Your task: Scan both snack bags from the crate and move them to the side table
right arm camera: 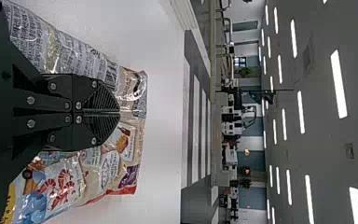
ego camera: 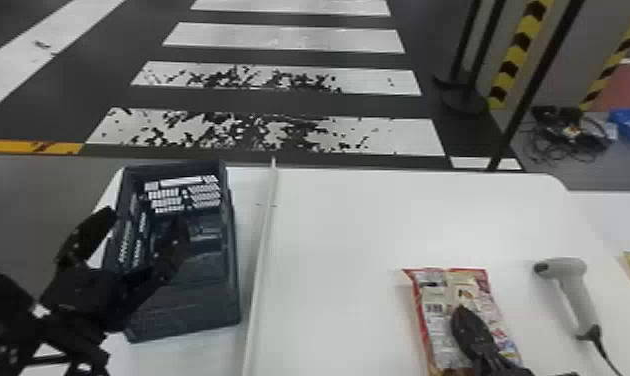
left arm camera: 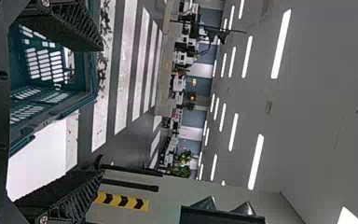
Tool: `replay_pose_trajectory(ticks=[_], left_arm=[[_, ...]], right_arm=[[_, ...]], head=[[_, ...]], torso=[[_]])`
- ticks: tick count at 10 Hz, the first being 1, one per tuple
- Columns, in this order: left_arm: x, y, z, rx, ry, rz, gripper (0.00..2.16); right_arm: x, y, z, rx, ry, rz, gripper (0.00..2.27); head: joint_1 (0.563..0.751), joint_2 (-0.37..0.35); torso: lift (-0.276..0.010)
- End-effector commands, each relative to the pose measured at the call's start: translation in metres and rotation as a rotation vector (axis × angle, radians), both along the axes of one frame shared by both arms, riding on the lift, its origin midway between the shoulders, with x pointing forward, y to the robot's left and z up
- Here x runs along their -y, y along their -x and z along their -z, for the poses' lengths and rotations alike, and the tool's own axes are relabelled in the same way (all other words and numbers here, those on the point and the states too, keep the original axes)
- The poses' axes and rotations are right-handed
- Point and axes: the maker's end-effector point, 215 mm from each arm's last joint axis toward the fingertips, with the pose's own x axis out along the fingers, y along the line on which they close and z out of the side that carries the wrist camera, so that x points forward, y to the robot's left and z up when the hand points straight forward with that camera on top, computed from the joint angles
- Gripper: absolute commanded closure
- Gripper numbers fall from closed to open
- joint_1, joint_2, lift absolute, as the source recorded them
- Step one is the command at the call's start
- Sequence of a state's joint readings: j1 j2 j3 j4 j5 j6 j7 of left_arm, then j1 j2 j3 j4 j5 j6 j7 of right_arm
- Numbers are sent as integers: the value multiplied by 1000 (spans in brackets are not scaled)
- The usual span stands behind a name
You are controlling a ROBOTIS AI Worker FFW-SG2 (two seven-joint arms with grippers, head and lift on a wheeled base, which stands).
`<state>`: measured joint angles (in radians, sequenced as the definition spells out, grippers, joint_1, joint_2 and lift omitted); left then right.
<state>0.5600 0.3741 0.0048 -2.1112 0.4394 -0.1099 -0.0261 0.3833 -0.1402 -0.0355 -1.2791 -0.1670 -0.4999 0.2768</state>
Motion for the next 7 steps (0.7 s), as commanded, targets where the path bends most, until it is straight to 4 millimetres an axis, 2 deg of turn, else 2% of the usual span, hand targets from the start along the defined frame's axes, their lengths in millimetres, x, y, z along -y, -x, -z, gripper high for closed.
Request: replay_pose_trajectory(ticks=[1,2,5,6,7], left_arm=[[1,0,-6,11,1,3,53],[2,0,-9,17,3,4,53],[4,2,-19,32,6,8,53],[5,2,-19,30,5,11,53],[7,3,-18,29,1,17,53]], right_arm=[[5,-2,-14,36,-13,22,2246],[7,-1,-29,52,-32,45,2246],[19,-6,-94,99,-92,89,2246],[42,-14,-93,54,-80,119,2246],[74,-25,-81,-19,-65,149,1885]], head=[[695,-20],[695,-22],[695,-41],[695,-45],[695,-58]], torso=[[-95],[-95],[-95],[-95],[-95]])
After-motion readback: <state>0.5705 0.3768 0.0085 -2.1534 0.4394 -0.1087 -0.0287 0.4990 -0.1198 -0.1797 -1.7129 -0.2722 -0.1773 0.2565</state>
